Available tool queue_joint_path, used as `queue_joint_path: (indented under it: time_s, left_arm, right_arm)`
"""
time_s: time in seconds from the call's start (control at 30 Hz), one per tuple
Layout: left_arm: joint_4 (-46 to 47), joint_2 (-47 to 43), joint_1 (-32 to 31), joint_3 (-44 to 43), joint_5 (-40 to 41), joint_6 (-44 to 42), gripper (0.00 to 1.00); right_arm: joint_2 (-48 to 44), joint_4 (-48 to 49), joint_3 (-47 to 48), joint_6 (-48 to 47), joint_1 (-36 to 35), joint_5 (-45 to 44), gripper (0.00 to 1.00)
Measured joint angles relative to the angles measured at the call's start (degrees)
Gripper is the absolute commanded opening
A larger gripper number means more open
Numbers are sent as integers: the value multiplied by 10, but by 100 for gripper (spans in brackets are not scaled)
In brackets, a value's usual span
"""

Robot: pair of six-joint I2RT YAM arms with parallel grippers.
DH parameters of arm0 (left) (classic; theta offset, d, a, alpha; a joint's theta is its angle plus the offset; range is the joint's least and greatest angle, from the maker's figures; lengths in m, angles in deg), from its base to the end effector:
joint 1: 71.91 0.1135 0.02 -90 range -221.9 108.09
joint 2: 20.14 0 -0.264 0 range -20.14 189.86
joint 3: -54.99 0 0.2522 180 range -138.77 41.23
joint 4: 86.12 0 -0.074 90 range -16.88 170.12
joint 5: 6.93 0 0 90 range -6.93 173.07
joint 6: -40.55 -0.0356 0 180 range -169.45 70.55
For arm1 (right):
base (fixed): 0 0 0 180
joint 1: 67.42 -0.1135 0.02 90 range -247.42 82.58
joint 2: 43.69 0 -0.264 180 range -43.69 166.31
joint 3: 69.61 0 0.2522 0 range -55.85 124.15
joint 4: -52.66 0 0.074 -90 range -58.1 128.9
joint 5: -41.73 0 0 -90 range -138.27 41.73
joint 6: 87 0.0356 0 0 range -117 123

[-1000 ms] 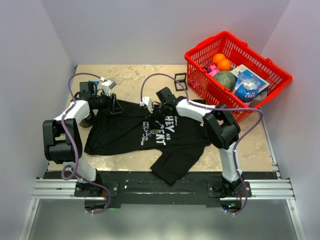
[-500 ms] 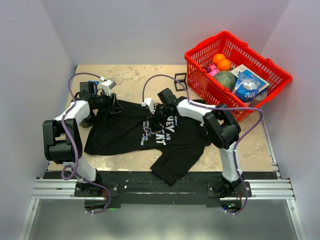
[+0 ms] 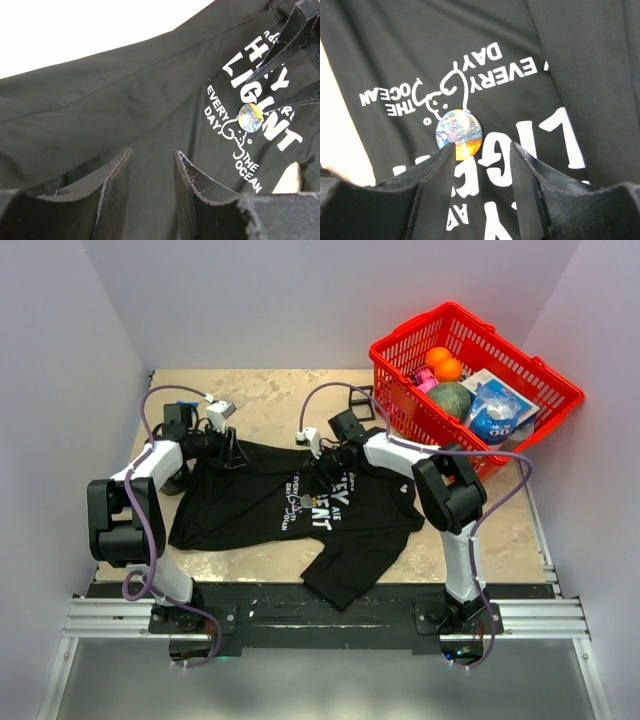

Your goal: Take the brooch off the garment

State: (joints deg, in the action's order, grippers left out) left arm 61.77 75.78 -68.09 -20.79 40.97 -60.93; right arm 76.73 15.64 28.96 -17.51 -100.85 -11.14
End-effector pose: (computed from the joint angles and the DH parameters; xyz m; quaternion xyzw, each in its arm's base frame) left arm 0.3463 -0.0008 0.2099 0.1749 0.8733 -0.2967 0.3445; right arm 0.3559 0.2607 0.1597 -0.4903 0.7751 0.3334 0.2182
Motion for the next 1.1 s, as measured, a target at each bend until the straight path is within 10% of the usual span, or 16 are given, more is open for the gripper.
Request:
queue_joint_path:
  time_s: [1.1]
  left_arm:
    - [-17, 0, -31, -1, 46, -26, 42]
  right_arm:
    - [30, -11, 2, 42, 12, 94, 29]
